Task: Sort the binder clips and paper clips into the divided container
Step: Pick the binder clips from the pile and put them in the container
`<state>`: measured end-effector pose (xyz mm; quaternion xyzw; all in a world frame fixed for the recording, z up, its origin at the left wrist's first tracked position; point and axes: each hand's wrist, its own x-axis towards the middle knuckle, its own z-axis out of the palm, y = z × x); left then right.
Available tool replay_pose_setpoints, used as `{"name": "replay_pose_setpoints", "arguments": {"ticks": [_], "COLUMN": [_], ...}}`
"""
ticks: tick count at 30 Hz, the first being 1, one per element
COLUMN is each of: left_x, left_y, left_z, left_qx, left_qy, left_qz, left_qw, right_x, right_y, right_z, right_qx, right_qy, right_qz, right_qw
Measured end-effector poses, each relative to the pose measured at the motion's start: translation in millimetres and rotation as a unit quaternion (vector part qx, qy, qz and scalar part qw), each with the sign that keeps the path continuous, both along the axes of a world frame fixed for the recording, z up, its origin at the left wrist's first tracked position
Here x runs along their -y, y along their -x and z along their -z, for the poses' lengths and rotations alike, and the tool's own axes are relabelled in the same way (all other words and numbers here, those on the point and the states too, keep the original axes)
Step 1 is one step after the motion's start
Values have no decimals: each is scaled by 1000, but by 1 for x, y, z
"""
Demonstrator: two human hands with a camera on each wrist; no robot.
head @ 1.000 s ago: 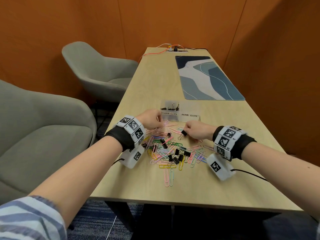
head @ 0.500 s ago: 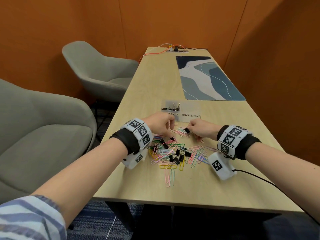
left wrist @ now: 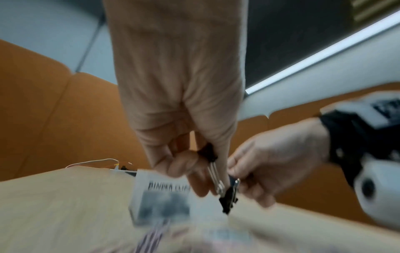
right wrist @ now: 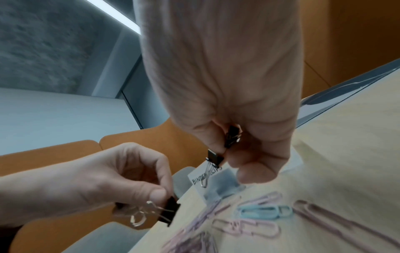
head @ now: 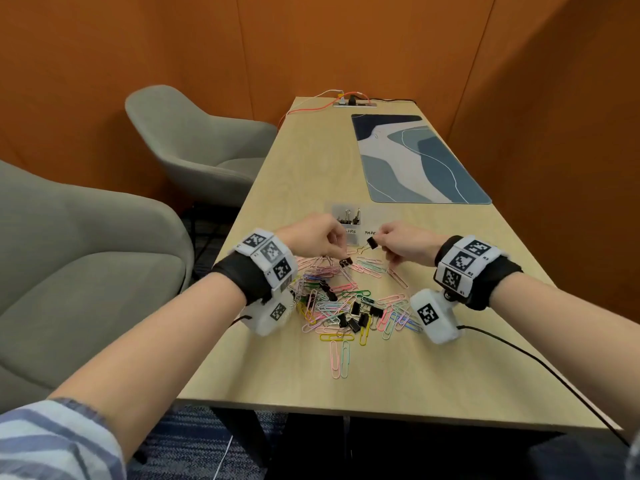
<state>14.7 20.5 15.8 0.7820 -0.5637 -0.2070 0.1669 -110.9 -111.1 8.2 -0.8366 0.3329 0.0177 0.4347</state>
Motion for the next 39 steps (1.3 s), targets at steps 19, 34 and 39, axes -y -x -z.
{"name": "replay_pose_setpoints", "arguments": {"ticks": [19,34,39], "left_x": [63,57,5], "left_y": [-48,-37,-26], "left_z": [-17,-17,-21], "left_qx": [-46,-94,-38], "left_qy": [34,78,-16], "left_qz": [-290,-251,-140], "left_qw": [955,960,989], "right_x": [20,9,-28], "right_y": [-86,-49,-14], "right_z": [-29,-28,-13], "right_qx": [-67,87,1], "right_qy": [67,101,140], "right_qz": [11,-19,-262], "right_qw": [995,991,955]}}
